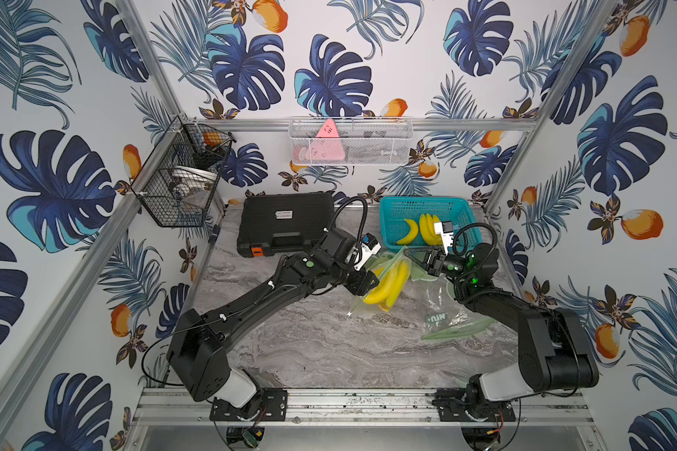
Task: Open the zip-top bag and take out the banana
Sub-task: Open the zipper of the food storage bag at the center of the board.
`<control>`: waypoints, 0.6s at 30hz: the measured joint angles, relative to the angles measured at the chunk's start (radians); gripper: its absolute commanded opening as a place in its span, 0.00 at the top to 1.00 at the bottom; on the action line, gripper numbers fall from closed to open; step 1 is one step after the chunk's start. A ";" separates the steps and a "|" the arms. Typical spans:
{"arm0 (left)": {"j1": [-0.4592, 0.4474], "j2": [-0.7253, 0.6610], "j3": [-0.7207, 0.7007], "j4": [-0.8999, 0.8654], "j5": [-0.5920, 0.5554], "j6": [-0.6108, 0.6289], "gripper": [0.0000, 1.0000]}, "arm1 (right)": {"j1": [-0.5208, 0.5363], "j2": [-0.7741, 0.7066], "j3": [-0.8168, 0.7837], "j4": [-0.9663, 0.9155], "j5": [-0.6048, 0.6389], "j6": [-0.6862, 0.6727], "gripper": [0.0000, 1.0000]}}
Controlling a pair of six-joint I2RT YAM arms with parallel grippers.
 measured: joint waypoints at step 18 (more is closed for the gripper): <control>0.022 -0.017 -0.063 0.008 -0.014 0.021 0.47 | -0.002 0.011 0.008 0.000 -0.009 0.018 1.00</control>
